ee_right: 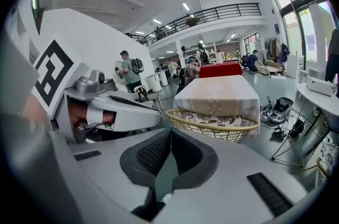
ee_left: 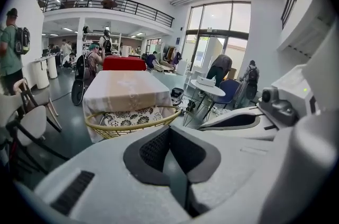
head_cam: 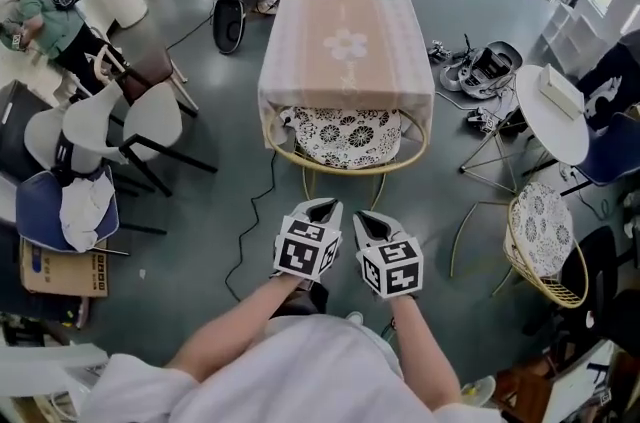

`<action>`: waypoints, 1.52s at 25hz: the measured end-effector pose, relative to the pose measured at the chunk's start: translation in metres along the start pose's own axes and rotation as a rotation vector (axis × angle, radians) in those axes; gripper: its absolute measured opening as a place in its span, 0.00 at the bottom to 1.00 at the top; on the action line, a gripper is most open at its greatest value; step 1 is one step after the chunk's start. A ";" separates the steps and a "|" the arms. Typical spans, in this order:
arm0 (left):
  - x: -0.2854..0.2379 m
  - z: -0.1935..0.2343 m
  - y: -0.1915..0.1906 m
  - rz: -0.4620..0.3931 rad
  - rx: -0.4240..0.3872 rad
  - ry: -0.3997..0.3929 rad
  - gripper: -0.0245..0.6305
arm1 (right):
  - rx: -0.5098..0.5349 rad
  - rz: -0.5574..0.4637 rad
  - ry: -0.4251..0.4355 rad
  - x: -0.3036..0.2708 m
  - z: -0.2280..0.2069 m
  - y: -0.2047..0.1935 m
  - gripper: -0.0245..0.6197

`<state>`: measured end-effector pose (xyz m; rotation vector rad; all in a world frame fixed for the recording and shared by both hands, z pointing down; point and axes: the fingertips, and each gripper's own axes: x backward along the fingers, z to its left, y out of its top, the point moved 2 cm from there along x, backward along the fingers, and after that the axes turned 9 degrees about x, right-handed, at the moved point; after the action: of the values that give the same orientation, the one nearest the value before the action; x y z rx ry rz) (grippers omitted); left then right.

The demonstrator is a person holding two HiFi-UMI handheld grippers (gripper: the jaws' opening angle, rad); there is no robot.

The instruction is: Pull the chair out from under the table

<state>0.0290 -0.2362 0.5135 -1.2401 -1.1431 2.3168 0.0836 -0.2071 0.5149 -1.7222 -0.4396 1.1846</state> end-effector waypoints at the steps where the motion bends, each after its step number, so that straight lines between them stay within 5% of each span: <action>1: -0.003 0.006 0.003 0.006 -0.004 -0.006 0.04 | 0.007 0.007 -0.005 -0.006 -0.002 0.003 0.04; 8: -0.022 0.041 0.019 0.053 -0.092 -0.078 0.04 | 0.131 0.095 -0.031 -0.042 -0.012 0.014 0.04; 16: -0.039 0.068 0.022 0.114 -0.351 -0.153 0.05 | 0.310 0.203 -0.071 -0.066 -0.027 0.012 0.05; 32: -0.076 0.093 0.003 0.278 -0.734 -0.191 0.14 | 0.698 0.373 0.004 -0.105 -0.047 0.000 0.05; 38: -0.094 0.100 -0.003 0.362 -0.837 -0.196 0.17 | 0.791 0.426 0.072 -0.119 -0.060 -0.012 0.15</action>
<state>0.0046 -0.3386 0.6016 -1.5954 -2.2712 2.2926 0.0824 -0.3178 0.5899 -1.1681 0.4285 1.3410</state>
